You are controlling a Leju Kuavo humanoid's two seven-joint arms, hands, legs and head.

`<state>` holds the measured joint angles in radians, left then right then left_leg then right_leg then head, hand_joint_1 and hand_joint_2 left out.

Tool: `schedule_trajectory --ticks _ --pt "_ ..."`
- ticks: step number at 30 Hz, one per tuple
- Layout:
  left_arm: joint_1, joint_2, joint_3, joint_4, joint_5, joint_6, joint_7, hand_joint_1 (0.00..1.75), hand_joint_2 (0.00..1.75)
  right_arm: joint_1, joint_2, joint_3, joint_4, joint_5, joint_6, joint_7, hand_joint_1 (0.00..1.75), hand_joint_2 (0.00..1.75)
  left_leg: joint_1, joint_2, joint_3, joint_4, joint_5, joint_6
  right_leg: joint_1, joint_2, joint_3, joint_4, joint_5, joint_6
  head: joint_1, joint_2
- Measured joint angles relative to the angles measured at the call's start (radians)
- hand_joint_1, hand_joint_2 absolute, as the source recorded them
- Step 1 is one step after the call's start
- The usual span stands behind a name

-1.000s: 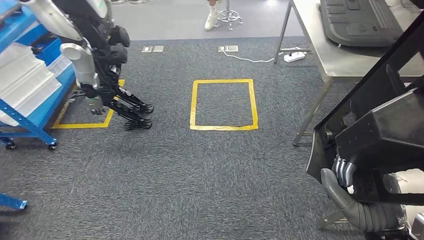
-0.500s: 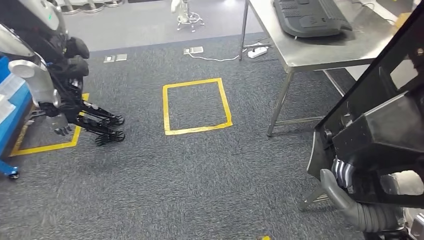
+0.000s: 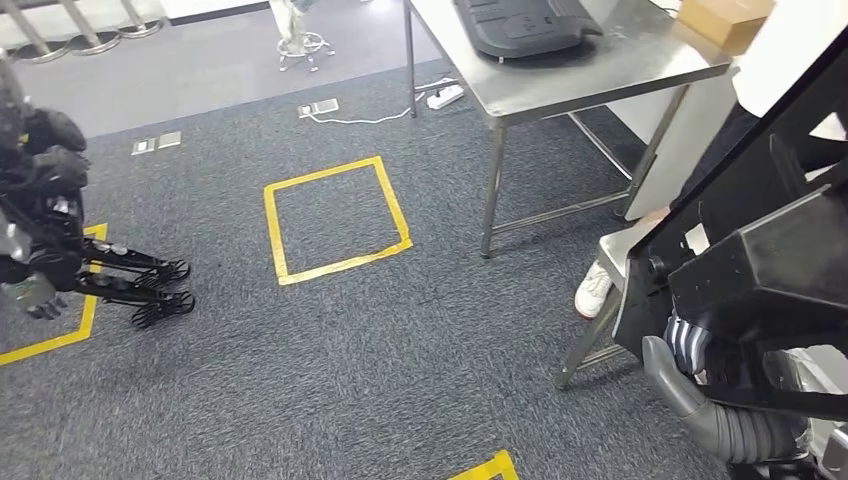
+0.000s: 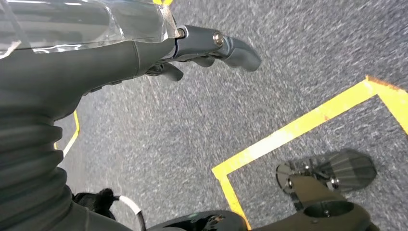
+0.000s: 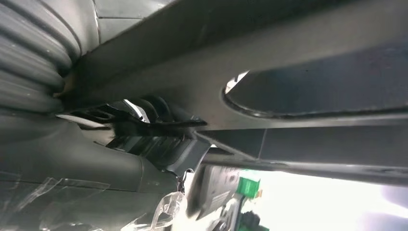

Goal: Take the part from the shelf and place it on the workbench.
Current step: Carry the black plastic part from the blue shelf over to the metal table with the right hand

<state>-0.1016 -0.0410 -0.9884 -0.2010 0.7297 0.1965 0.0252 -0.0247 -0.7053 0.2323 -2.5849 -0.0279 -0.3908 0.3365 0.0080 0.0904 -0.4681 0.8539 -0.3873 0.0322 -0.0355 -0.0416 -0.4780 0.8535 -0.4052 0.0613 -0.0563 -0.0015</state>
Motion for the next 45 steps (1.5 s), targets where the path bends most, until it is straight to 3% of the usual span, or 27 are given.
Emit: schedule_trajectory --ticks 2,4,6,7,8,10,12,14,16,17,19,21,22,23,25,27,29,31,33,35,36,37,39,41,42,43,45 --pt "-0.001 -0.001 0.000 0.000 0.000 0.012 0.000 0.00 1.75 -0.001 -0.001 0.000 0.000 0.000 0.000 0.000 1.75 1.75 0.004 -0.034 -0.038 0.088 -0.056 -0.003 0.001 0.018 0.001 -0.009 0.008 -0.014 0.000 0.000" --pt "0.000 -0.002 0.000 0.000 0.000 0.014 0.000 0.00 1.75 -0.002 -0.001 0.000 0.000 0.000 0.000 0.000 1.75 1.75 0.004 -0.071 -0.115 0.260 -0.134 -0.002 0.005 0.039 0.000 -0.015 0.013 -0.023 0.000 0.000" --pt "0.003 -0.002 0.000 0.000 0.000 0.012 0.001 0.00 1.75 -0.002 -0.001 0.000 0.000 0.000 0.000 0.000 1.75 1.75 -0.001 -0.081 -0.164 0.357 -0.155 0.007 0.011 0.064 0.000 -0.016 0.015 -0.025 0.000 0.000" --pt "0.003 -0.002 0.000 0.000 0.000 0.010 0.002 0.00 1.75 -0.002 -0.001 0.000 0.000 0.000 0.001 0.000 1.75 1.75 -0.006 -0.085 -0.158 0.335 -0.133 0.014 0.013 0.077 0.001 -0.016 0.015 -0.026 0.000 0.000" --pt "0.003 -0.002 0.000 0.000 0.000 0.009 0.002 0.00 1.75 -0.002 -0.001 0.000 0.000 0.000 0.001 0.000 1.75 1.75 -0.011 -0.093 -0.130 0.269 -0.095 0.021 0.013 0.090 0.002 -0.016 0.015 -0.026 0.000 0.000" --pt "0.001 -0.002 0.000 0.000 0.000 0.006 0.002 0.00 1.75 -0.003 -0.001 0.000 0.000 0.000 0.001 0.000 1.75 1.75 -0.021 -0.140 -0.052 0.095 -0.015 0.037 0.010 0.114 0.002 -0.016 0.016 -0.025 0.000 0.000" --pt "0.001 -0.002 0.000 0.000 0.000 0.003 0.002 0.00 1.75 -0.003 0.000 0.000 0.000 0.001 0.001 0.000 1.75 1.75 -0.027 -0.176 -0.007 -0.005 0.020 0.044 0.007 0.136 -0.003 -0.016 0.018 -0.020 0.000 0.000" --pt "0.001 -0.003 0.000 0.000 0.000 0.003 0.002 0.00 1.75 -0.004 0.000 0.001 0.000 0.000 0.002 0.002 1.75 1.75 -0.029 -0.164 0.001 -0.027 0.022 0.045 0.005 0.158 -0.010 -0.020 0.025 -0.010 0.000 0.000" --pt "-0.001 -0.004 0.000 0.000 0.000 0.001 0.002 0.00 1.75 -0.004 0.000 0.001 0.000 0.000 0.002 0.003 1.75 1.75 -0.026 -0.139 0.009 -0.049 0.030 0.045 0.006 0.137 -0.026 0.003 0.006 -0.002 0.000 0.000" --pt "-0.002 -0.004 0.000 0.000 0.001 0.000 0.002 0.00 1.75 -0.005 -0.001 0.001 0.000 0.000 0.002 0.003 1.75 1.75 -0.025 -0.127 0.011 -0.060 0.035 0.046 0.009 0.113 -0.048 0.050 -0.024 0.000 0.001 0.000" --pt "-0.001 -0.005 0.000 0.000 0.001 0.000 0.001 0.00 1.75 -0.007 -0.001 0.001 0.000 0.000 0.002 0.004 1.75 1.75 -0.025 -0.104 0.012 -0.065 0.038 0.049 0.014 0.066 -0.116 0.208 -0.107 0.003 0.001 0.000" --pt "0.001 -0.005 0.000 0.000 0.002 -0.004 0.001 0.00 1.75 -0.008 -0.001 0.002 0.000 0.001 0.002 0.006 1.75 1.75 -0.025 -0.079 0.011 -0.064 0.037 0.049 0.013 0.057 -0.167 0.324 -0.147 0.008 0.001 0.000" --pt "0.002 -0.005 0.000 0.000 0.003 -0.007 0.001 0.00 1.75 -0.008 0.000 0.003 0.000 0.001 0.002 0.006 1.75 1.75 -0.024 -0.067 0.011 -0.063 0.036 0.049 0.012 0.053 -0.163 0.320 -0.135 0.011 0.001 0.000" --pt "0.001 -0.006 0.000 0.000 0.004 -0.009 0.001 0.00 1.75 -0.008 -0.001 0.003 0.000 0.001 0.002 0.006 1.75 1.75 -0.022 -0.055 0.011 -0.062 0.035 0.047 0.011 0.045 -0.135 0.267 -0.104 0.014 0.001 0.000" --pt "0.000 -0.007 0.000 0.000 0.006 -0.010 0.001 0.00 1.75 -0.009 -0.001 0.003 0.000 0.001 0.002 0.006 1.75 1.75 -0.021 -0.036 0.012 -0.052 0.027 0.037 0.008 -0.003 -0.045 0.097 -0.031 0.023 0.001 0.000" --pt "0.000 -0.006 0.000 0.000 0.006 -0.010 0.002 0.00 1.75 -0.012 -0.001 0.003 0.000 0.001 0.001 0.006 1.75 1.75 -0.025 -0.020 0.009 -0.035 0.019 0.026 0.008 -0.035 0.006 -0.007 0.005 0.017 0.001 0.000" --pt "0.000 -0.006 0.000 0.000 0.007 -0.009 0.003 0.00 1.75 -0.013 0.000 0.004 0.000 0.001 0.000 0.007 1.75 1.75 -0.026 -0.002 0.008 -0.026 0.017 0.022 0.009 -0.017 0.006 -0.019 0.011 0.002 0.000 0.000" --pt "0.000 -0.006 0.000 0.000 0.007 -0.005 0.003 0.00 1.75 -0.013 0.001 0.004 0.000 0.002 0.000 0.007 1.75 1.75 -0.022 -0.008 -0.002 -0.005 -0.002 0.016 0.009 0.004 0.003 -0.021 0.016 -0.008 0.001 0.000" --pt "-0.002 -0.006 0.000 0.000 0.007 -0.002 0.002 0.00 1.75 -0.015 0.001 0.004 0.000 0.004 -0.001 0.007 1.75 1.75 -0.017 -0.046 -0.053 0.113 -0.069 0.007 0.007 0.022 0.003 -0.027 0.022 -0.018 0.001 0.000" --pt "-0.001 -0.006 0.000 0.000 0.006 -0.003 0.001 0.00 1.75 -0.018 0.001 0.004 0.000 0.004 -0.001 0.007 1.75 1.75 -0.016 -0.073 -0.132 0.289 -0.142 0.003 0.009 0.043 0.003 -0.030 0.025 -0.023 0.000 0.000" --pt "0.001 -0.006 0.000 0.000 0.006 -0.003 0.000 0.00 1.75 -0.018 0.001 0.004 0.000 0.005 -0.001 0.007 1.75 1.75 -0.016 -0.077 -0.160 0.343 -0.155 0.005 0.010 0.055 0.003 -0.030 0.026 -0.023 0.000 0.000" --pt "0.002 -0.006 0.000 0.000 0.006 -0.003 0.000 0.00 1.75 -0.018 0.001 0.004 0.000 0.005 -0.001 0.007 1.75 1.75 -0.017 -0.081 -0.167 0.352 -0.146 0.009 0.011 0.068 0.004 -0.030 0.026 -0.023 0.000 0.000" --pt "0.001 -0.006 0.000 0.000 0.006 -0.003 -0.001 0.00 1.75 -0.019 0.001 0.004 0.000 0.005 -0.001 0.007 1.75 1.75 -0.020 -0.102 -0.118 0.233 -0.076 0.021 0.011 0.094 0.006 -0.031 0.026 -0.023 0.001 0.000" --pt "0.000 -0.006 0.000 0.000 0.006 -0.005 -0.001 0.00 1.75 -0.022 0.001 0.004 0.000 0.005 -0.001 0.007 1.75 1.75 -0.023 -0.160 -0.041 0.060 0.001 0.034 0.008 0.117 0.005 -0.031 0.027 -0.022 0.000 0.000" --pt "0.001 -0.006 0.000 0.000 0.006 -0.007 -0.001 0.00 1.75 -0.023 0.001 0.004 0.000 0.005 -0.001 0.007 1.75 1.75 -0.024 -0.183 -0.016 0.006 0.021 0.037 0.007 0.128 0.003 -0.031 0.028 -0.019 0.000 0.000" --pt "0.001 -0.006 0.000 0.000 0.006 -0.009 -0.001 0.00 1.75 -0.024 0.001 0.004 0.000 0.005 -0.001 0.007 1.75 1.75 -0.026 -0.193 -0.004 -0.020 0.028 0.039 0.007 0.140 -0.001 -0.031 0.031 -0.015 0.000 0.000" --pt "0.000 -0.006 0.000 0.000 0.005 -0.017 -0.001 0.00 1.75 -0.024 0.002 0.005 0.000 0.005 -0.001 0.008 1.75 1.75 -0.025 -0.170 0.002 -0.038 0.032 0.040 0.005 0.159 -0.010 -0.033 0.035 -0.005 0.001 0.000"
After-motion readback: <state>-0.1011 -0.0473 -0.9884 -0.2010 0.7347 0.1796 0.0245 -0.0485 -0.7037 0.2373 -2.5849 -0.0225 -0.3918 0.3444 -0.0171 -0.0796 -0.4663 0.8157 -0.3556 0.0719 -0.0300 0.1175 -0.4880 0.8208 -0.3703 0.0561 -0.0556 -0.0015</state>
